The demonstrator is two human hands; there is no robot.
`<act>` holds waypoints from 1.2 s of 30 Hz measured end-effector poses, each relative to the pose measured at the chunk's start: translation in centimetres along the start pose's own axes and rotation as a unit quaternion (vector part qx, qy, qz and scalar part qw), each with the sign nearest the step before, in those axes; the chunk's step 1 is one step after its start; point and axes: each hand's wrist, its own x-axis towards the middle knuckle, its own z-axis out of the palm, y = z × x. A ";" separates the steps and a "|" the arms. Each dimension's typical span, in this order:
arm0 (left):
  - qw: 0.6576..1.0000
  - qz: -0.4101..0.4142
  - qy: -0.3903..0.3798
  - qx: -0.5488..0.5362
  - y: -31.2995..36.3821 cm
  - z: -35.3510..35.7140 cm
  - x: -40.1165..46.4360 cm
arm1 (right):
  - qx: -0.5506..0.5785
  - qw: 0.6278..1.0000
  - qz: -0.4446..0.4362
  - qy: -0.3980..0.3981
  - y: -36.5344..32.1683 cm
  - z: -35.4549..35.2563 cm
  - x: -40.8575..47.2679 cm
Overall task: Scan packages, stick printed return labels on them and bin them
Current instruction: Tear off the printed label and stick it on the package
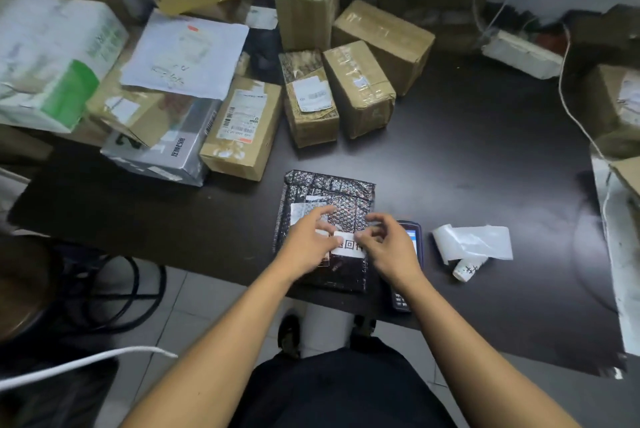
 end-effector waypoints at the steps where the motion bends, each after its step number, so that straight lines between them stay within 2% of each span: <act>1: 1.000 -0.005 0.025 -0.003 0.3 0.1 0.4 | -0.011 1.000 -0.001 0.012 -0.3 0.2 0.6; 4: 0.997 0.013 0.067 0.029 1.4 0.6 2.1 | -0.084 0.996 -0.022 0.032 -1.2 0.5 2.5; 8: 0.985 0.056 0.072 0.148 2.1 1.0 3.9 | -0.196 0.980 -0.037 0.017 -2.0 1.2 4.5; 11: 0.949 0.073 0.048 0.301 1.8 1.2 4.3 | -0.275 0.960 -0.043 -0.002 -1.7 1.7 5.3; 13: 0.925 0.056 0.055 0.371 1.4 1.0 4.2 | -0.338 0.940 -0.051 -0.001 -1.4 1.7 5.4; 16: 0.925 0.039 0.111 0.362 0.7 0.1 4.2 | -0.376 0.924 -0.063 0.038 -1.6 1.4 5.3; 20: 0.919 0.039 0.178 0.349 -0.7 -1.0 3.7 | -0.324 0.943 -0.058 0.041 -2.0 1.9 4.4; 23: 0.928 -0.001 0.144 0.345 -2.1 -1.9 3.0 | -0.290 0.957 -0.003 0.001 -1.9 2.9 2.9; 26: 0.944 -0.002 0.101 0.314 -3.1 -2.5 2.2 | -0.296 0.954 0.036 -0.023 -1.4 4.1 1.5; 31: 0.961 -0.013 0.116 0.250 -4.5 -3.8 0.5 | -0.254 0.963 0.085 0.017 -1.2 5.5 0.1; 36: 0.975 0.007 0.089 0.205 -6.3 -5.9 -1.3 | -0.186 0.979 0.075 0.031 -0.6 6.0 -0.8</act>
